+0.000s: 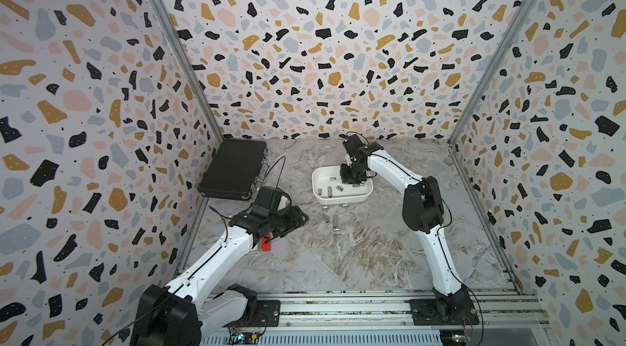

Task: Put the socket on the desktop into the storage box
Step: Place the socket head in the storage box.

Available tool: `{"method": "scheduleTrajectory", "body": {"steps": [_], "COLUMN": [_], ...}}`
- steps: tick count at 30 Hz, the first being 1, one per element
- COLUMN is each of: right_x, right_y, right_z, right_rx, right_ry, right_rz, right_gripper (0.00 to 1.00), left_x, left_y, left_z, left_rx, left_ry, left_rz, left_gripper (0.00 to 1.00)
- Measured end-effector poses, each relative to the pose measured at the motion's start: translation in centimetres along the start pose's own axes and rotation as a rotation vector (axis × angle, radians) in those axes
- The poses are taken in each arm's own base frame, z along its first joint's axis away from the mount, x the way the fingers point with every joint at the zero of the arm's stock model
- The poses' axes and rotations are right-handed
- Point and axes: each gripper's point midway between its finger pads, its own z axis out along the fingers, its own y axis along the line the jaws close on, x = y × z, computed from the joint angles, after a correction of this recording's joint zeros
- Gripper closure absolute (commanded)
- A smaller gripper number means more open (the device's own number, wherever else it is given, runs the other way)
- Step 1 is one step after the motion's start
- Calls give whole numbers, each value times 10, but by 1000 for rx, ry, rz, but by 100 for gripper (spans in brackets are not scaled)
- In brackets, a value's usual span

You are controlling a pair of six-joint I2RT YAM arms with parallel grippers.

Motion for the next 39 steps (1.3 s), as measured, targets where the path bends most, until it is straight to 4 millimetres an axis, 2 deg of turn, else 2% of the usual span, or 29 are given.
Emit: {"method": "scheduleTrajectory", "body": {"steps": [5, 28, 33, 39], "right_x": [-2, 2, 11, 27], "right_y": [1, -1, -2, 5], "right_z": [6, 3, -11, -50], "right_rx": [-3, 2, 5, -21], "right_ry": [7, 19, 19, -24], "right_rz": [1, -6, -16, -51], "right_gripper": [66, 55, 51, 45], "left_x": [1, 1, 3, 10], "left_y": [2, 3, 7, 14], "left_z": [1, 1, 1, 0], "left_rx": [-4, -10, -27, -62], "left_ry": [4, 2, 6, 36], "left_rz": [-2, 0, 16, 47], "left_gripper": [41, 41, 41, 41]}}
